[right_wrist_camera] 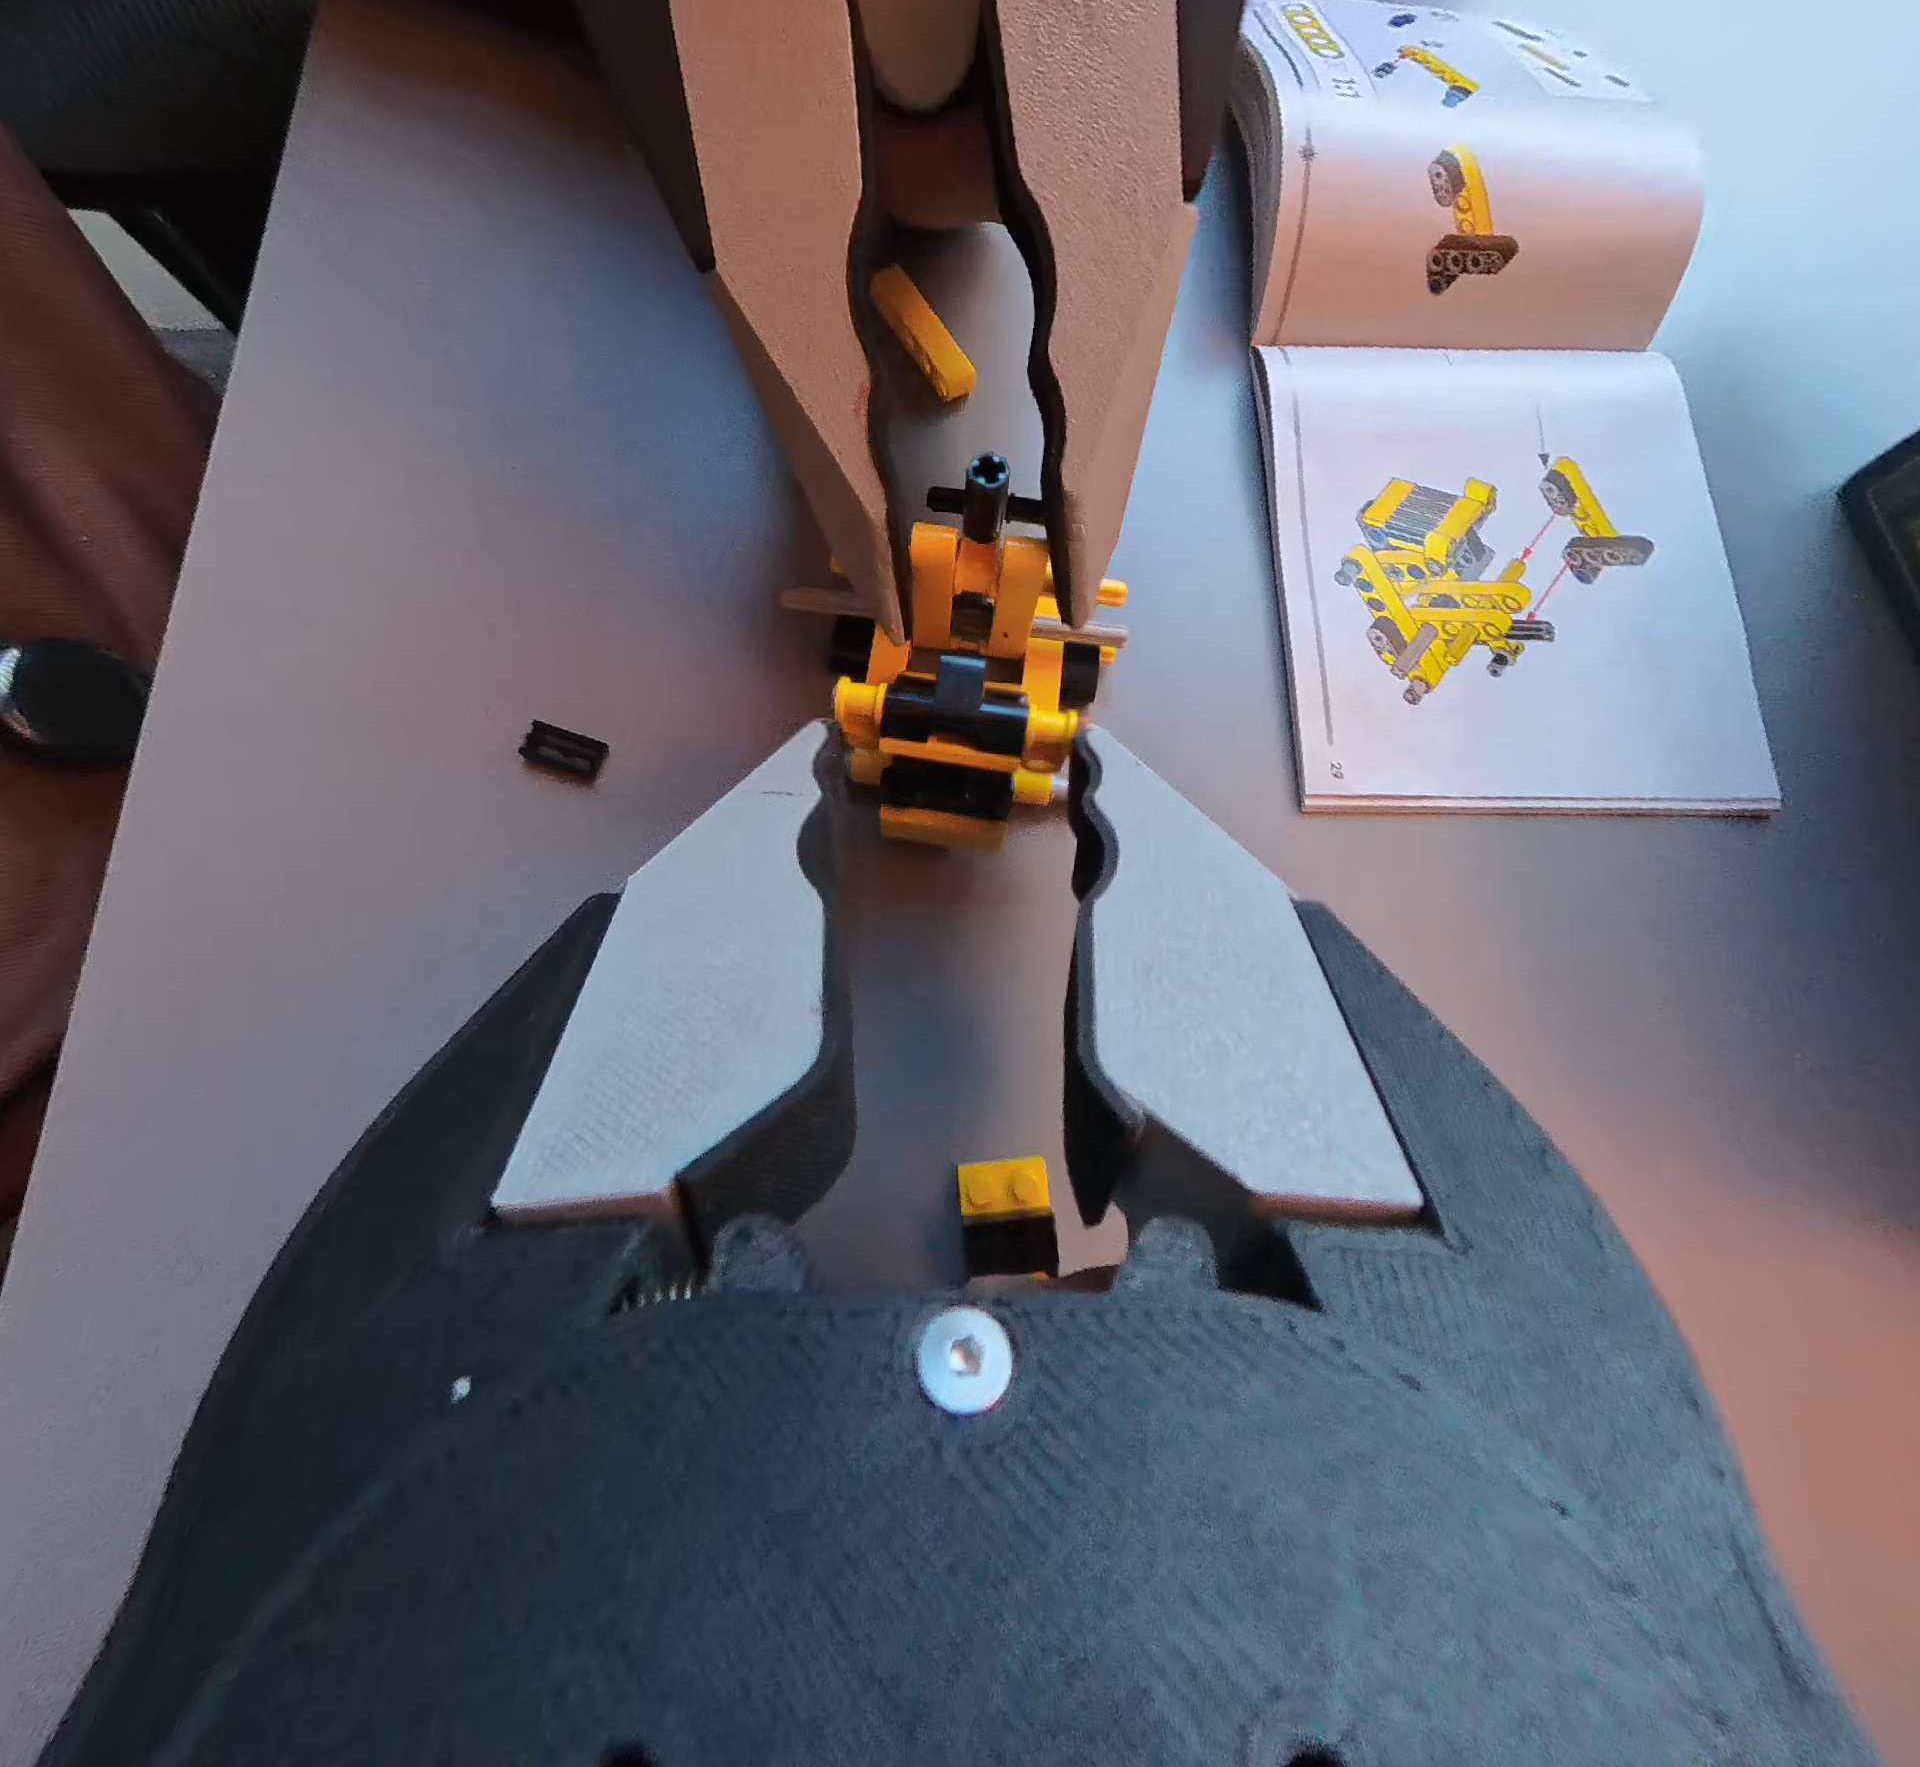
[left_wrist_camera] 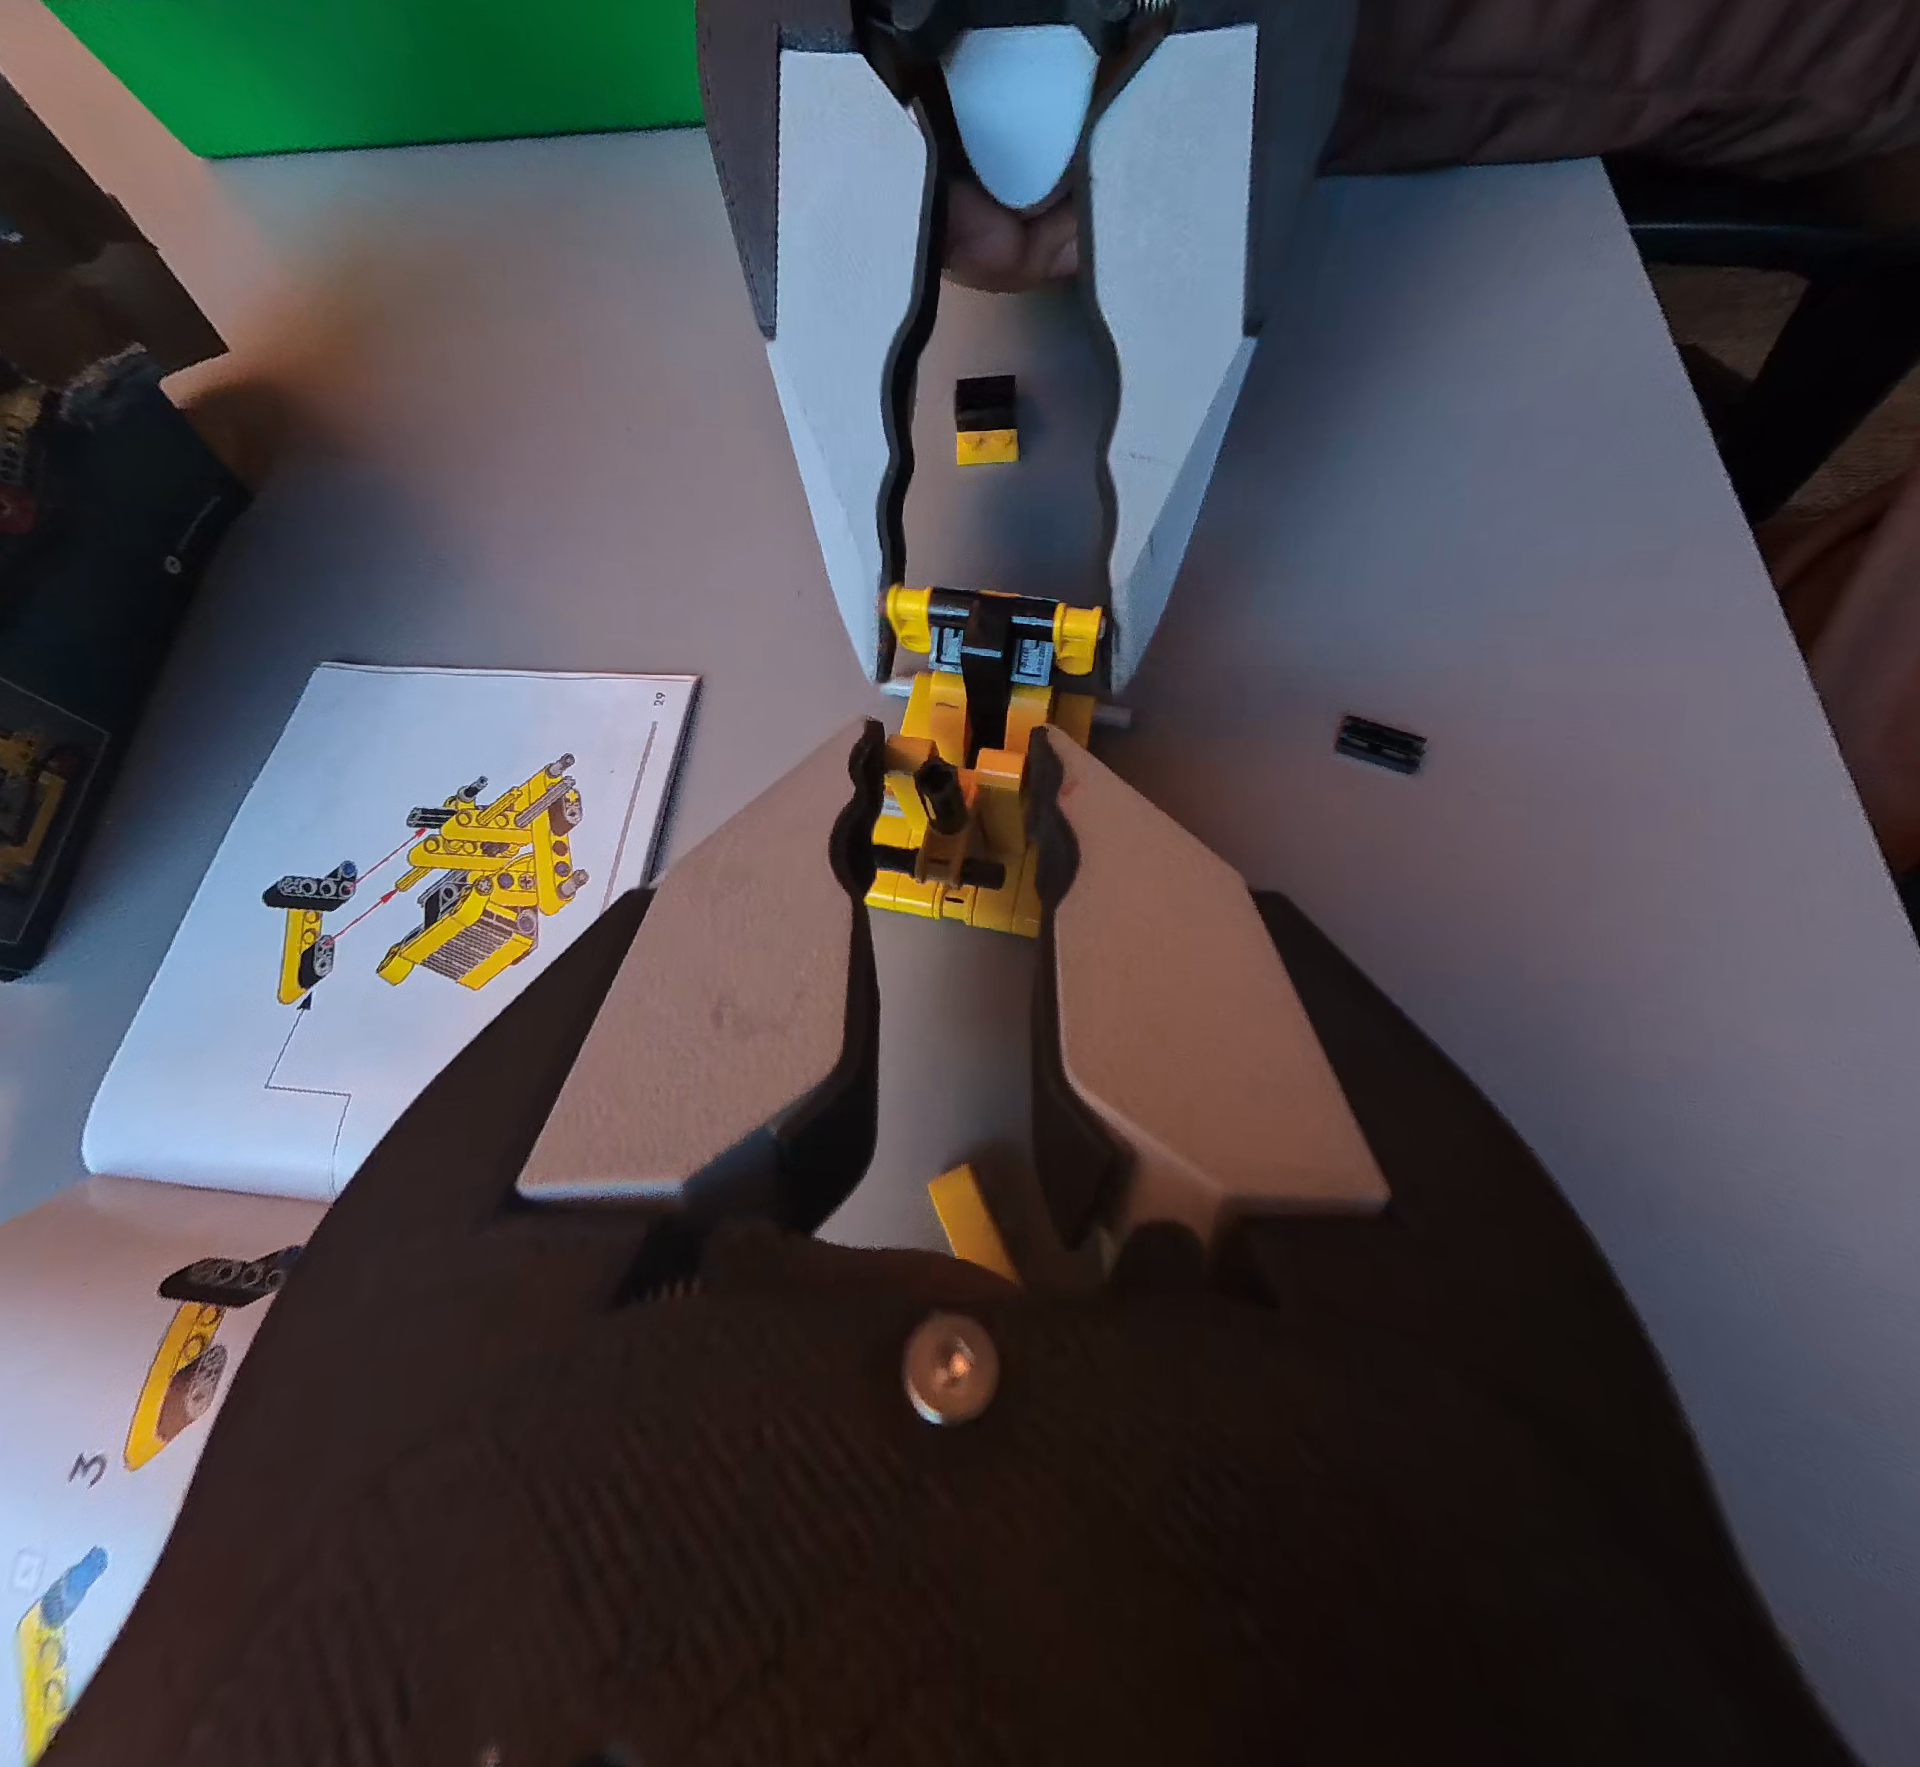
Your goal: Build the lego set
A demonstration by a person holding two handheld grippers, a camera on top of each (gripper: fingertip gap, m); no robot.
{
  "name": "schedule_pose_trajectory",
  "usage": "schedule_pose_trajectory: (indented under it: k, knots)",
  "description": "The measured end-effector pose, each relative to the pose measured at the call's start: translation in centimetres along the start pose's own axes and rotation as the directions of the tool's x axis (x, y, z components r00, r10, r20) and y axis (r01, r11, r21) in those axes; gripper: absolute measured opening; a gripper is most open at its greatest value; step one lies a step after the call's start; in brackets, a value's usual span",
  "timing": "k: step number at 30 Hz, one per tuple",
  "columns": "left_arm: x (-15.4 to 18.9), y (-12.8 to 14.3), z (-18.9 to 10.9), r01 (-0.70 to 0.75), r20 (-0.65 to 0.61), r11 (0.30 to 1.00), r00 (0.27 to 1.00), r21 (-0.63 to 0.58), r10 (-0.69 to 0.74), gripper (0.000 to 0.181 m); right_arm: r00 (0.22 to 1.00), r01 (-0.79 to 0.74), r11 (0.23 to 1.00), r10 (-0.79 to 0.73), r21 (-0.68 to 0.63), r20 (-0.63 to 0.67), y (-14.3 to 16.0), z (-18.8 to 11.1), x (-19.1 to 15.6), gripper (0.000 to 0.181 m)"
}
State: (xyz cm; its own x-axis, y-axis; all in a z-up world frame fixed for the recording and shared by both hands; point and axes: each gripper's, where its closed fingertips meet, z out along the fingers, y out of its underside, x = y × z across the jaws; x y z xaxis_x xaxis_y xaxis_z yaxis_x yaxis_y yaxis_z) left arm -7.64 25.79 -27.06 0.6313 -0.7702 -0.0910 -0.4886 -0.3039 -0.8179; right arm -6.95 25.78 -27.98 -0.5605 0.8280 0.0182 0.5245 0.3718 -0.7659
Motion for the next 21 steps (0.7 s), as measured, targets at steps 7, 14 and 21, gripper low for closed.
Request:
schedule_pose_trajectory:
  k: [7,14,21]
  knots:
    - [-0.5,0.2,-0.2,0.017,0.021,1.000,1.000,-0.010,-0.017,0.024,1.000,-0.030,0.999,0.030,0.034,0.002,-0.2,-0.7,0.4,0.038]
    - [-0.9,0.3,-0.3,0.024,0.040,1.000,0.999,-0.020,-0.023,0.024,0.999,-0.042,0.998,0.043,0.043,-0.009,0.0,-1.2,0.9,0.035]
    - [-0.8,0.2,-0.2,0.021,0.048,1.000,0.999,-0.020,-0.020,0.024,0.997,-0.075,0.994,0.074,0.080,0.010,-0.5,-1.3,0.9,0.044]
